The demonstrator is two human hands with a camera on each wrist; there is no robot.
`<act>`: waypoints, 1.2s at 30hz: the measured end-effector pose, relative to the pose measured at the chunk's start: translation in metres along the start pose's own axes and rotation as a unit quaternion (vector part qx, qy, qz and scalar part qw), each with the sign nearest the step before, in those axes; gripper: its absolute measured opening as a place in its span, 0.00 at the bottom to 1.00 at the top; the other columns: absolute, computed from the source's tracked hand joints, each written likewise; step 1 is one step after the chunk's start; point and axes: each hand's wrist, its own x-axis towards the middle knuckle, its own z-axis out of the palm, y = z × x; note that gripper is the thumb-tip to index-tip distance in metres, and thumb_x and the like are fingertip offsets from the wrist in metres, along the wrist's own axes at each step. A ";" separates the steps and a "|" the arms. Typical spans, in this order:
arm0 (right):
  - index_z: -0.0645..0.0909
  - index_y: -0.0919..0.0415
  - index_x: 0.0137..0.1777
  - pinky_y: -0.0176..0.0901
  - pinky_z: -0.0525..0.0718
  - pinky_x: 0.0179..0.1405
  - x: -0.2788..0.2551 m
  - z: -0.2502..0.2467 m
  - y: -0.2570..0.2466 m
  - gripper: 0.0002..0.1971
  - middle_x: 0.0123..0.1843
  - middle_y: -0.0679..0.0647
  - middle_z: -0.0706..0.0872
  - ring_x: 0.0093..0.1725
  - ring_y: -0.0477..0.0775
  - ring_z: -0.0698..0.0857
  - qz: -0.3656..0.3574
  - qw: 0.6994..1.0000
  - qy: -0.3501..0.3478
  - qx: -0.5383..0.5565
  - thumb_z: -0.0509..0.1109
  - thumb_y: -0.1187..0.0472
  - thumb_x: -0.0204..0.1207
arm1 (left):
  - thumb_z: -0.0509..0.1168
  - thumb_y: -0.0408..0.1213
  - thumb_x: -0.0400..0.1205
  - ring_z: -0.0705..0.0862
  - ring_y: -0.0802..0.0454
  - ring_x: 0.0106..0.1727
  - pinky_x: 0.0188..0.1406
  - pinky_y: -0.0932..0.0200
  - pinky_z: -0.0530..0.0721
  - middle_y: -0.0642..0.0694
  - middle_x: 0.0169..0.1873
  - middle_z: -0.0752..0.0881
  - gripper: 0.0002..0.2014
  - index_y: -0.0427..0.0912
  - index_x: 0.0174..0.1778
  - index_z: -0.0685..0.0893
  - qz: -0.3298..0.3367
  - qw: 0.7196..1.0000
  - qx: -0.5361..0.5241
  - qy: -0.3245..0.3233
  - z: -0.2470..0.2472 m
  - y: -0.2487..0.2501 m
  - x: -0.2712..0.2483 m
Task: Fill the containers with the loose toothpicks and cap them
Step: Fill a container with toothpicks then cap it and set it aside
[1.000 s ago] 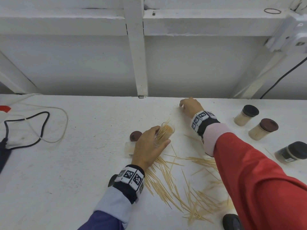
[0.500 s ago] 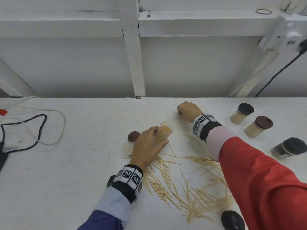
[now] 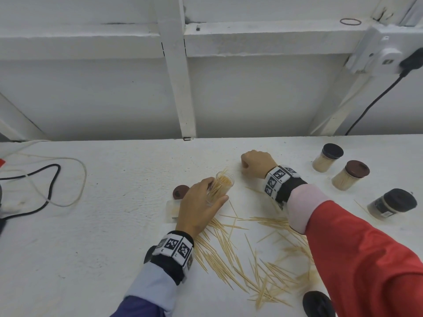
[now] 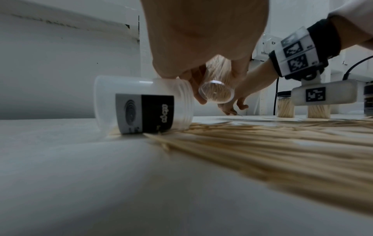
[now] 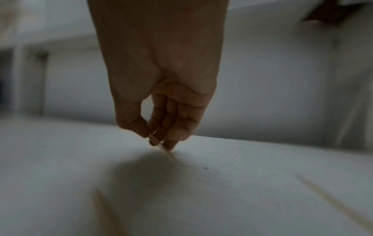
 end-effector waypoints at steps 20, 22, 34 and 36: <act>0.91 0.56 0.42 0.31 0.72 0.39 -0.062 -0.012 -0.047 0.02 0.42 0.47 0.86 0.42 0.45 0.76 -0.147 0.861 0.163 0.459 0.77 0.61 0.74 | 0.68 0.60 0.79 0.81 0.57 0.58 0.57 0.53 0.84 0.54 0.58 0.84 0.29 0.48 0.71 0.75 0.007 1.000 -0.023 0.019 0.002 -0.004 0.000; 0.92 0.57 0.44 0.34 0.72 0.38 -0.063 -0.011 -0.046 0.05 0.43 0.48 0.85 0.43 0.50 0.77 -0.134 0.840 0.161 0.500 0.75 0.58 0.77 | 0.67 0.60 0.79 0.81 0.57 0.58 0.57 0.53 0.83 0.54 0.58 0.84 0.29 0.48 0.72 0.75 0.010 0.999 -0.022 0.023 0.002 -0.005 0.000; 0.90 0.64 0.44 0.34 0.84 0.30 -0.063 -0.022 -0.037 0.03 0.34 0.54 0.90 0.28 0.47 0.85 -0.102 0.877 0.119 0.453 0.80 0.67 0.71 | 0.68 0.59 0.78 0.81 0.56 0.58 0.58 0.51 0.83 0.53 0.58 0.84 0.29 0.46 0.70 0.76 0.023 1.000 -0.010 0.017 0.003 -0.006 0.001; 0.89 0.63 0.43 0.31 0.82 0.30 -0.063 -0.024 -0.042 0.03 0.34 0.50 0.89 0.27 0.41 0.84 -0.113 0.887 0.148 0.423 0.79 0.68 0.70 | 0.68 0.58 0.79 0.82 0.56 0.58 0.57 0.52 0.83 0.53 0.58 0.85 0.29 0.46 0.71 0.76 0.022 1.000 -0.009 0.012 0.003 -0.006 0.001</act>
